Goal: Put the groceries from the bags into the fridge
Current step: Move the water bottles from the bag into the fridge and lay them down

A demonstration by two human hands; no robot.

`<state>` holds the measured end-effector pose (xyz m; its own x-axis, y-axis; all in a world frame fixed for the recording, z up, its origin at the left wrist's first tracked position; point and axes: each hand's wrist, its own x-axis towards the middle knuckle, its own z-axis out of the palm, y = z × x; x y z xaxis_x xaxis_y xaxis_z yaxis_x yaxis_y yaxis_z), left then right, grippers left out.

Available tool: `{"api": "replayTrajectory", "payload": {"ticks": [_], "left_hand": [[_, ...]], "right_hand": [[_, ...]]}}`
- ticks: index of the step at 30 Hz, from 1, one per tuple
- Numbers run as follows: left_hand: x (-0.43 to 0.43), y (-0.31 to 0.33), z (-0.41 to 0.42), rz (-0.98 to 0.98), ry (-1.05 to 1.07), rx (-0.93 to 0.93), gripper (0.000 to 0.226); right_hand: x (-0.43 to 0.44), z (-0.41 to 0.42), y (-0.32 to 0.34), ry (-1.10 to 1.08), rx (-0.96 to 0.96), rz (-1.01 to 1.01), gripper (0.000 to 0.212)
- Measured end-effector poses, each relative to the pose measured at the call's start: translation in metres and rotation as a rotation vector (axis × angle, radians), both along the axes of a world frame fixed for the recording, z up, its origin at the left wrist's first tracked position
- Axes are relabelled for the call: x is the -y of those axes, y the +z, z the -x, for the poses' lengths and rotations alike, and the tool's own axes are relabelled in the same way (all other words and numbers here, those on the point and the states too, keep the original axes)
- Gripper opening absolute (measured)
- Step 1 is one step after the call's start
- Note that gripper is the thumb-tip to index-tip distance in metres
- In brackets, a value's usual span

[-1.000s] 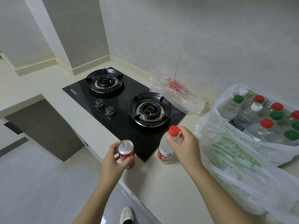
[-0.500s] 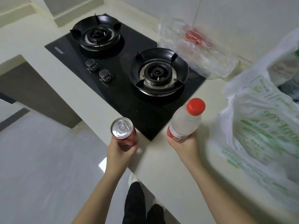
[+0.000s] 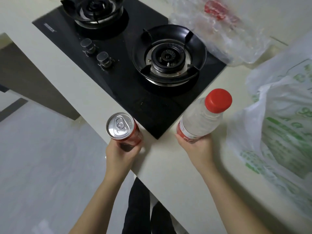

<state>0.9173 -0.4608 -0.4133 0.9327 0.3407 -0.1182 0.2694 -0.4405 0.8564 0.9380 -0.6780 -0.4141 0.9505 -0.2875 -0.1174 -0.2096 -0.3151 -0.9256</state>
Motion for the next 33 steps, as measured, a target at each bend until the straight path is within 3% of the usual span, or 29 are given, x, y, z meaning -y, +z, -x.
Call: {"api": "replayTrajectory", "payload": {"ticks": [2,7,11,15,21,25,33], "left_hand": [[0.003,0.010,0.002,0.045,0.009,0.008,0.042],[0.009,0.057,0.011,0.176,0.002,0.112,0.041],[0.005,0.107,0.020,0.283,0.023,0.236,0.051],[-0.013,0.147,0.040,0.308,0.087,0.336,0.061],[-0.067,0.201,0.085,0.269,0.219,0.478,0.055],[-0.120,0.235,0.131,0.203,0.311,0.570,0.056],[-0.214,0.281,0.250,0.078,0.674,0.752,0.051]], "right_hand": [[0.003,0.002,0.003,0.035,0.003,-0.050,0.056],[-0.002,0.007,0.038,0.063,0.065,-0.191,0.036],[-0.012,0.013,0.089,0.063,0.160,-0.295,0.062],[-0.046,0.023,0.140,0.113,0.226,-0.359,0.065],[-0.118,0.041,0.194,0.335,0.280,-0.472,0.053],[-0.175,0.068,0.218,0.537,0.271,-0.517,0.072],[-0.309,0.144,0.259,0.903,0.298,-0.542,0.067]]}}
